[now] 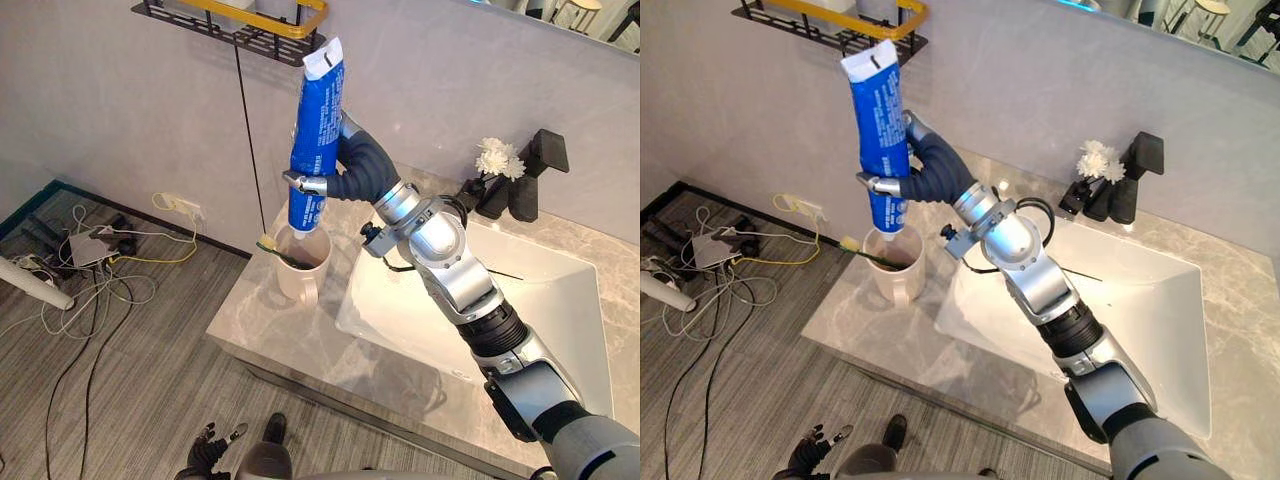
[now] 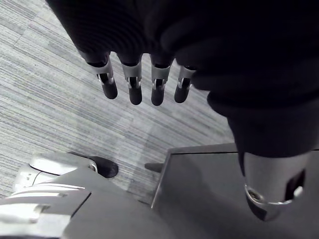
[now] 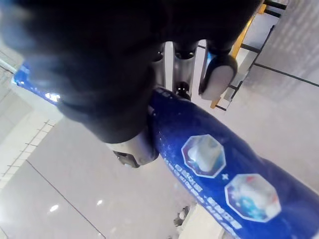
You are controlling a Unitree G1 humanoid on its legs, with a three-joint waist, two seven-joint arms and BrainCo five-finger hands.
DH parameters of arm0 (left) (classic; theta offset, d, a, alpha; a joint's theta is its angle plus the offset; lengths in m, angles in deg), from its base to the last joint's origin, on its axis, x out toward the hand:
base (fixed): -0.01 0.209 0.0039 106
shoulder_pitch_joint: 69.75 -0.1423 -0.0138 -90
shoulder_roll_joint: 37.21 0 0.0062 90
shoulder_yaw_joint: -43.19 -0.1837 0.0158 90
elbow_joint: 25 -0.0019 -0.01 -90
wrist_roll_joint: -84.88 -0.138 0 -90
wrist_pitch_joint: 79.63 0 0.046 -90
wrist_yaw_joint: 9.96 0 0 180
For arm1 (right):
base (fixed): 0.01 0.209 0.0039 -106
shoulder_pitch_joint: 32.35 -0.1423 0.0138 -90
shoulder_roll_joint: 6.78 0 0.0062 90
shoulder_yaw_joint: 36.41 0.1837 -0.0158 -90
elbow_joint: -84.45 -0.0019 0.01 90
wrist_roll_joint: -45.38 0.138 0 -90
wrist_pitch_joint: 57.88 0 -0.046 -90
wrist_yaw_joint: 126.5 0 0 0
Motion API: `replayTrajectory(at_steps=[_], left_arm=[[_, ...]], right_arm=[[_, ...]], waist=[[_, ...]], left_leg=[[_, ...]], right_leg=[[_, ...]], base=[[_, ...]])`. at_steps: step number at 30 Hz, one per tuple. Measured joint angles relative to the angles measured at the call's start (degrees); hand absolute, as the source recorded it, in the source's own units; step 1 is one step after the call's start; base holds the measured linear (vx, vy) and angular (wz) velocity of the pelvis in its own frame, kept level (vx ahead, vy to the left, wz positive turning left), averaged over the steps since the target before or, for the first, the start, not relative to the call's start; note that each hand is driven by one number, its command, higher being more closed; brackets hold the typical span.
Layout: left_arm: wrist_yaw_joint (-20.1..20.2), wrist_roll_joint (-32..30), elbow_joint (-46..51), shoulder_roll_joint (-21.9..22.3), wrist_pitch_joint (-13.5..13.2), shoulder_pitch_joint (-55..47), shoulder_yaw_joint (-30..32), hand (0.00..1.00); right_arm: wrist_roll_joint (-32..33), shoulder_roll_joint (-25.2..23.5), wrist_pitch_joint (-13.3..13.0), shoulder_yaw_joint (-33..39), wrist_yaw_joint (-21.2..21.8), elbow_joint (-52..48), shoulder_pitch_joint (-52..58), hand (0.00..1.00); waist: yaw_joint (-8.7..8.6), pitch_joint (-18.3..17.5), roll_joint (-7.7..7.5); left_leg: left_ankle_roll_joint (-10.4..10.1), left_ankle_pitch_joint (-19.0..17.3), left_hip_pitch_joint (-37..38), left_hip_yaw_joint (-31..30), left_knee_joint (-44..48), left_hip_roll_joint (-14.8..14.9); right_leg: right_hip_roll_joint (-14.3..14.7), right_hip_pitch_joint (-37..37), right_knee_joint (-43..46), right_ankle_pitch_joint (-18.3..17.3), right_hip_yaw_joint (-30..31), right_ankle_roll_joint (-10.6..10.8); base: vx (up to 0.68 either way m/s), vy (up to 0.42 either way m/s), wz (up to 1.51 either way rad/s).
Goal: Organize washtable
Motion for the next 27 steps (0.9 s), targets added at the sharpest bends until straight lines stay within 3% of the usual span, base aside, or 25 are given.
replayTrajectory(at_steps=[27], left_arm=[[-1.16, -0.01, -0.41, -0.25, 0.01, 0.01, -1.2, 0.0]], right_arm=[[-9.45, -3.62, 0.02, -4.0, -0.06, 2.99, 6.04, 1.0]], waist=[[0.23, 0.64, 0.44]], left_leg=[[0.0, 0.0, -0.91, -0.07, 0.23, -0.16]], right_leg=[[-0.19, -0.86, 0.37, 0.01, -0.07, -0.01]], base=[[0.0, 0.0, 0.0]])
